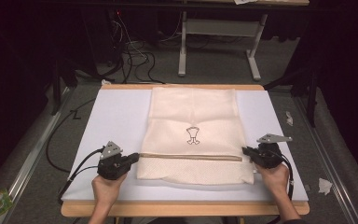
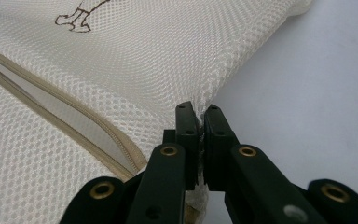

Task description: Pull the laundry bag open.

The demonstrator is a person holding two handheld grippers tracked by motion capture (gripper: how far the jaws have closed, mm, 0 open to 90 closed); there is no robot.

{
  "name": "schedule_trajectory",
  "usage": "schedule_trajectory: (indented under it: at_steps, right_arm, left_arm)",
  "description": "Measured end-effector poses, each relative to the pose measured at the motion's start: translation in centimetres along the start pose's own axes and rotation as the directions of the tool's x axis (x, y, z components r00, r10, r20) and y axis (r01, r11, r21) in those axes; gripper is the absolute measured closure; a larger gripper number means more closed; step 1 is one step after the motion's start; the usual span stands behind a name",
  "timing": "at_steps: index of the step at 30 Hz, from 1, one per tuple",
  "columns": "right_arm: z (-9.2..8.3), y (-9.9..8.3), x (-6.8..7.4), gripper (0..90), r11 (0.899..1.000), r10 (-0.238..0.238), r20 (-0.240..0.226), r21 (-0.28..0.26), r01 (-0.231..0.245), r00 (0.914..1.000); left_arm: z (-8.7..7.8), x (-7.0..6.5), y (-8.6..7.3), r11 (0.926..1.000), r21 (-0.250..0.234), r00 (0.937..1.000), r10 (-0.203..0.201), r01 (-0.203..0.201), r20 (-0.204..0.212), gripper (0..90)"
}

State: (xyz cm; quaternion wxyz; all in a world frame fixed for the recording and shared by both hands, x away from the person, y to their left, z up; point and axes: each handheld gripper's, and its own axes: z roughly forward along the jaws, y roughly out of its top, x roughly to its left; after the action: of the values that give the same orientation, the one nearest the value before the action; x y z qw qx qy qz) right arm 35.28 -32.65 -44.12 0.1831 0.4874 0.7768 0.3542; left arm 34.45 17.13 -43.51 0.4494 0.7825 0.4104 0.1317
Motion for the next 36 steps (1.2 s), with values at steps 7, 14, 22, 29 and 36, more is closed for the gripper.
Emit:
schedule_trajectory:
  at_steps: [7,14,22,29,36]
  right_arm:
    - [0.3,-0.6,-0.1,87.5,1.0,0.01,-0.009,0.007,-0.01,0.9999]
    - [0.8,-0.9,-0.1,87.2,1.0,0.012,-0.01,0.019,-0.011,0.9999]
    - [1.1,-1.1,-0.1,86.5,0.999,0.02,-0.007,0.03,-0.019,0.9998]
    - [1.5,-1.3,-0.1,84.8,0.999,0.013,0.009,0.051,-0.014,0.9999]
    - [1.8,-1.3,-0.1,76.4,0.998,0.033,0.016,0.062,-0.034,0.9993]
  left_arm:
    - [0.4,-0.3,-0.9,0.9993,0.036,1.0,0.001,-0.001,-0.009,87.2]
    - [0.8,-0.5,-1.2,0.9986,0.053,0.9998,-0.004,0.005,-0.019,87.1]
    - [1.2,-0.5,-1.4,0.9957,0.092,0.9999,0.001,0.0,-0.014,87.0]
    - [1.7,-0.4,-1.4,0.9947,0.103,0.9999,-0.002,0.004,-0.013,86.6]
    - [2.0,-0.1,-1.3,0.9956,0.094,1.0,0.009,-0.009,-0.004,84.8]
